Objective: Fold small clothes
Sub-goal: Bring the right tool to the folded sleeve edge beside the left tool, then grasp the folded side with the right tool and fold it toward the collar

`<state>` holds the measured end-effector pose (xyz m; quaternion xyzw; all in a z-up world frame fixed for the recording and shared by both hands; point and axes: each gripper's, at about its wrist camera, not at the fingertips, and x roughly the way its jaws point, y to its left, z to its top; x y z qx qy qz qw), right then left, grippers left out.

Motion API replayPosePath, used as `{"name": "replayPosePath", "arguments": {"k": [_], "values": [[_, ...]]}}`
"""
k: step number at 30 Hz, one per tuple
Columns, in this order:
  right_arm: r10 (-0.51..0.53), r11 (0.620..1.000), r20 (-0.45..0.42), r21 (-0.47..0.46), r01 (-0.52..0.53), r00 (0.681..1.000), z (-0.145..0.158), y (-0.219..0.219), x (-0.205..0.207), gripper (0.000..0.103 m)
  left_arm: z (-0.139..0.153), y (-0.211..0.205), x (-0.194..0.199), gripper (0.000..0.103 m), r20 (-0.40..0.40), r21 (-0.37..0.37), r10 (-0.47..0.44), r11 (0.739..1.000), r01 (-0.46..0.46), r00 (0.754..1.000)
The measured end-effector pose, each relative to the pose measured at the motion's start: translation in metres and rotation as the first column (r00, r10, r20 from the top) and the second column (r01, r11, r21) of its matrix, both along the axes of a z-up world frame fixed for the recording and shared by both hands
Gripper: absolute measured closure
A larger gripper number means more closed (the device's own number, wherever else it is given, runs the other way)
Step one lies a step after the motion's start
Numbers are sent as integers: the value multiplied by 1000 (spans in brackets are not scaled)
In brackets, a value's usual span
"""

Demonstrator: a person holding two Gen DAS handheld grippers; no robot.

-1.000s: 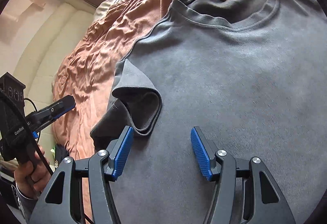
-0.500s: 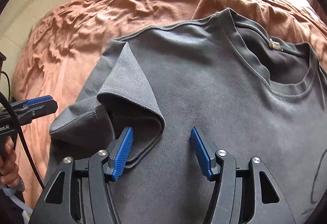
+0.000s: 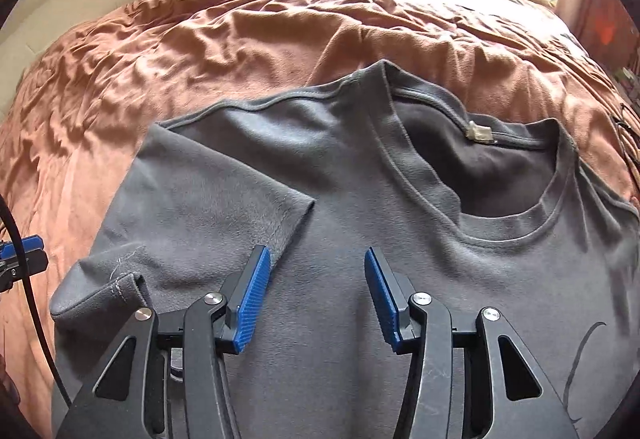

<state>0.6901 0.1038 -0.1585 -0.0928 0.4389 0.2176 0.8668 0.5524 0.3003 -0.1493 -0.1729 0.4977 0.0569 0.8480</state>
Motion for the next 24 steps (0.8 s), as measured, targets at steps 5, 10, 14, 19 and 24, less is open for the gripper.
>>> {"name": "replayPosePath", "arguments": {"k": [5, 10, 14, 19, 24], "values": [[50, 992, -107, 120, -37, 993, 4, -7, -10, 56, 0, -1, -2, 47, 7, -16, 4, 1000, -3, 1000], [165, 959, -169, 258, -118, 972, 9, 0, -27, 56, -1, -5, -8, 47, 5, -36, 1, 999, -1, 1000], [227, 941, -182, 293, -168, 957, 11, 15, -36, 56, 1, -9, -16, 48, 1, -44, -7, 999, 7, 1000], [242, 929, -242, 337, -152, 940, 1, 18, -20, 56, 1, -11, -28, 47, -10, -49, -11, 999, 11, 1000], [252, 924, -275, 352, -147, 928, -15, 31, -2, 56, -1, -6, -42, 47, -24, -37, 4, 999, -5, 1000]]}}
